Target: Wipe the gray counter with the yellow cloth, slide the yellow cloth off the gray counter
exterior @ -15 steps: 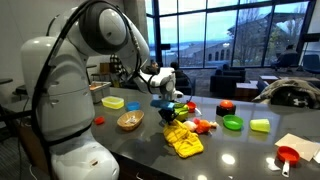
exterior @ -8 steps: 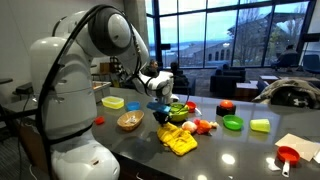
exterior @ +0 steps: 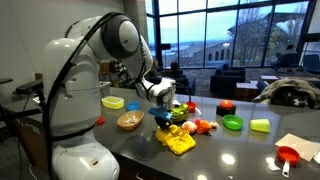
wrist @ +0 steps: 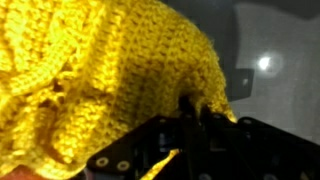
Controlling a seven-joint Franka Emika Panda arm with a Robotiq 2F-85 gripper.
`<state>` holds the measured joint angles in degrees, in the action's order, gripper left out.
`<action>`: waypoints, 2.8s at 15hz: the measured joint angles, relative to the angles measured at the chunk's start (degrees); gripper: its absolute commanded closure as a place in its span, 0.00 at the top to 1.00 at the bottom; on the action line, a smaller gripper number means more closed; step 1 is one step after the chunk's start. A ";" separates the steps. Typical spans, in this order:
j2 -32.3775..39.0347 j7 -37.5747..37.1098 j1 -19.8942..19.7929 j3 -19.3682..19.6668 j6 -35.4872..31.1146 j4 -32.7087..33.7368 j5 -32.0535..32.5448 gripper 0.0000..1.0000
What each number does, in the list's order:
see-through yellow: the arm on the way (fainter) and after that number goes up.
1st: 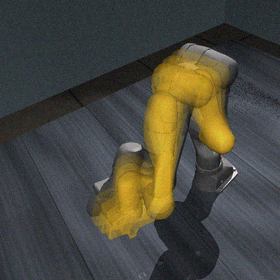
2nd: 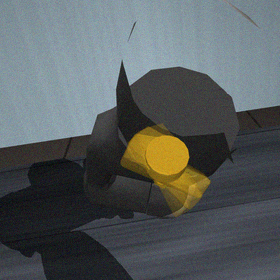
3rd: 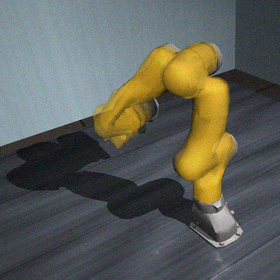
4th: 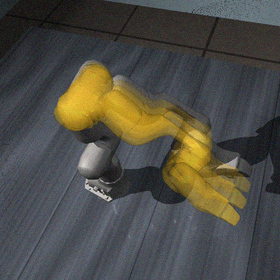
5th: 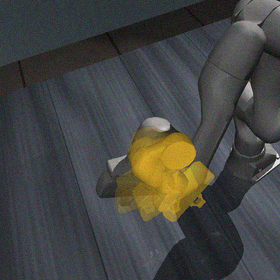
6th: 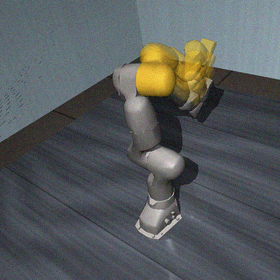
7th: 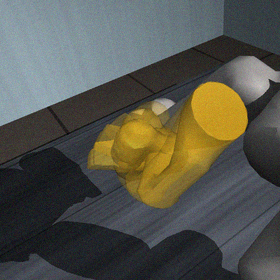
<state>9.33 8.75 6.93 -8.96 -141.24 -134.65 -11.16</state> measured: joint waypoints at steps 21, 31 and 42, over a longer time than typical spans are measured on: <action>-6.96 4.29 -11.35 11.71 -7.30 -11.93 -4.44 0.02; -7.33 4.43 -13.28 14.62 -7.21 -12.15 -2.34 0.33; -7.46 -4.81 -9.43 11.35 -3.79 -6.20 7.84 1.00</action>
<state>1.87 3.94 -2.50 2.39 -145.03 -140.85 -3.32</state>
